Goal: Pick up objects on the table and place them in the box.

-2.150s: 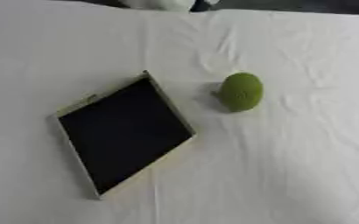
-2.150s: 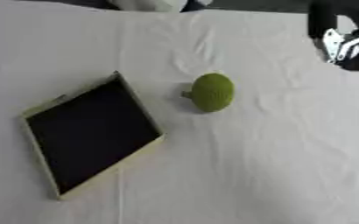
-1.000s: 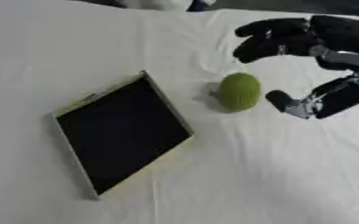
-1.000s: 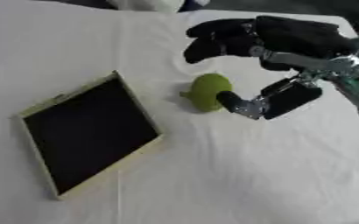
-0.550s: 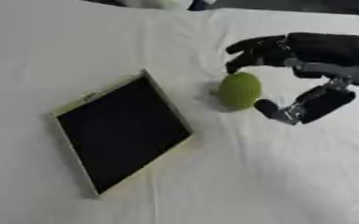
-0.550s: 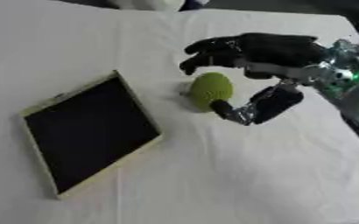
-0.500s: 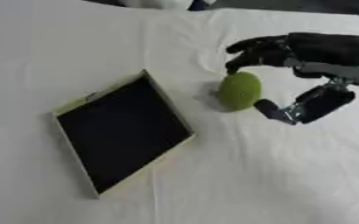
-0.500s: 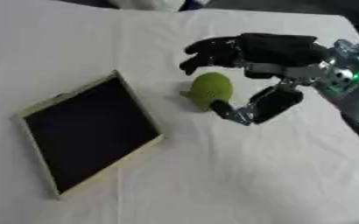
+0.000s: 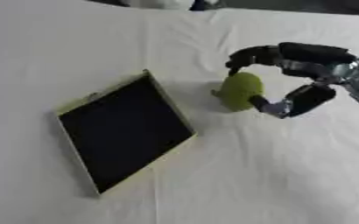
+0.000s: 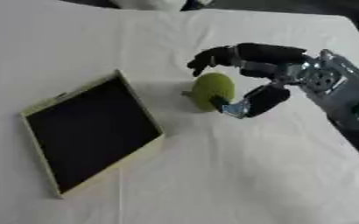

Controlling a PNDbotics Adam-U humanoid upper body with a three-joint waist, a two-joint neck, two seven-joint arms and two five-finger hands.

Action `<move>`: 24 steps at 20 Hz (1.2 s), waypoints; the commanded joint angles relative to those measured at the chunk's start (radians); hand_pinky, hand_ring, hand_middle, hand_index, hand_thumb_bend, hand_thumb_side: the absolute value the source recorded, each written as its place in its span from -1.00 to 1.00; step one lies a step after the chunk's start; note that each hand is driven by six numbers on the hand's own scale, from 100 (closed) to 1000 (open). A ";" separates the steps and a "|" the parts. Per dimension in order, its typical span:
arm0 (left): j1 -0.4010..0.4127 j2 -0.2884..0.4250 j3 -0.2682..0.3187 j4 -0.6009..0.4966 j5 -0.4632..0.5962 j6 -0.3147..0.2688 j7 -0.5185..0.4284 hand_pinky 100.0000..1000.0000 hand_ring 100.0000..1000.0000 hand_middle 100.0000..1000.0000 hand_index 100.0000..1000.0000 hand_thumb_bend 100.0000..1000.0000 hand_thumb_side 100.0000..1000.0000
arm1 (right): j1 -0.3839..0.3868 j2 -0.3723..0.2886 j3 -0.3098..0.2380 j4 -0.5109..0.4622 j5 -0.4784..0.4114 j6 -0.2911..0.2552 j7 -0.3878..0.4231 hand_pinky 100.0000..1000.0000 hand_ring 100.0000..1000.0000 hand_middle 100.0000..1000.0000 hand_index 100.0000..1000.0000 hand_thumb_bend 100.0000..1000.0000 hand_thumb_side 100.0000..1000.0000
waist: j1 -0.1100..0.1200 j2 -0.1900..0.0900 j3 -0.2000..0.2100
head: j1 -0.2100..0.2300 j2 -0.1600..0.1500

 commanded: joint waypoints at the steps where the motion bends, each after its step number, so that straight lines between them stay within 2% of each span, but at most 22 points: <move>1: -0.014 0.014 -0.002 -0.017 0.003 0.000 -0.005 0.13 0.31 0.09 0.35 -1.00 -0.14 | -0.015 -0.006 -0.019 0.023 -0.015 0.010 0.010 0.77 1.00 0.60 1.00 -1.00 -0.34 | 0.002 -0.020 0.001 | 0.001 0.002; 8: -0.015 0.013 -0.001 -0.017 0.003 0.001 -0.005 0.13 0.31 0.09 0.34 -1.00 -0.14 | -0.018 0.022 -0.063 0.041 -0.045 -0.039 0.012 0.79 1.00 0.62 1.00 -1.00 -0.40 | 0.002 -0.020 0.001 | 0.004 0.006; 13: -0.014 0.014 0.000 -0.017 0.002 0.001 -0.005 0.13 0.31 0.09 0.35 -1.00 -0.14 | -0.012 0.027 -0.106 0.031 -0.096 -0.051 0.030 0.81 1.00 0.66 1.00 -1.00 -0.32 | 0.003 -0.020 -0.002 | -0.001 0.011; 16: -0.015 0.015 -0.001 -0.017 0.002 0.001 -0.007 0.12 0.31 0.09 0.35 -1.00 -0.14 | -0.010 0.022 -0.107 0.047 -0.091 -0.050 0.053 0.81 1.00 0.69 1.00 -1.00 -0.45 | 0.003 -0.020 -0.002 | -0.001 0.009; 17: -0.015 0.014 -0.001 -0.017 0.002 0.001 -0.007 0.12 0.31 0.09 0.34 -1.00 -0.14 | -0.010 0.023 -0.106 0.053 -0.087 -0.052 0.059 0.82 1.00 0.71 1.00 -1.00 -0.68 | 0.003 -0.020 -0.002 | 0.000 0.008; 18: -0.015 0.015 -0.002 -0.017 0.002 0.001 -0.007 0.12 0.31 0.09 0.34 -1.00 -0.14 | -0.011 0.020 -0.103 0.060 -0.081 -0.054 0.068 0.82 1.00 0.72 1.00 -1.00 -1.00 | 0.002 -0.020 -0.001 | 0.000 0.008; 19: -0.014 0.015 -0.002 -0.017 0.002 0.001 -0.008 0.12 0.31 0.09 0.34 -1.00 -0.14 | -0.014 0.015 -0.101 0.070 -0.071 -0.056 0.079 0.83 1.00 0.72 1.00 -1.00 -1.00 | 0.002 -0.020 -0.001 | 0.001 0.009; 20: -0.014 0.015 -0.003 -0.017 0.003 0.002 -0.009 0.12 0.31 0.09 0.34 -1.00 -0.13 | -0.018 0.011 -0.099 0.080 -0.057 -0.058 0.088 0.83 1.00 0.73 1.00 -0.81 -1.00 | 0.001 -0.020 -0.001 | 0.001 0.010; 21: -0.013 0.015 -0.003 -0.017 0.003 0.002 -0.010 0.12 0.31 0.09 0.35 -1.00 -0.13 | -0.022 0.008 -0.098 0.088 -0.042 -0.060 0.092 0.83 1.00 0.74 1.00 -0.75 -1.00 | 0.001 -0.020 -0.001 | 0.002 0.010; 24: -0.014 0.015 -0.004 -0.017 0.004 0.002 -0.013 0.12 0.32 0.09 0.35 -1.00 -0.13 | -0.029 0.008 -0.089 0.103 0.002 -0.066 0.087 0.83 1.00 0.74 1.00 -0.72 -1.00 | -0.001 -0.020 0.000 | 0.003 0.013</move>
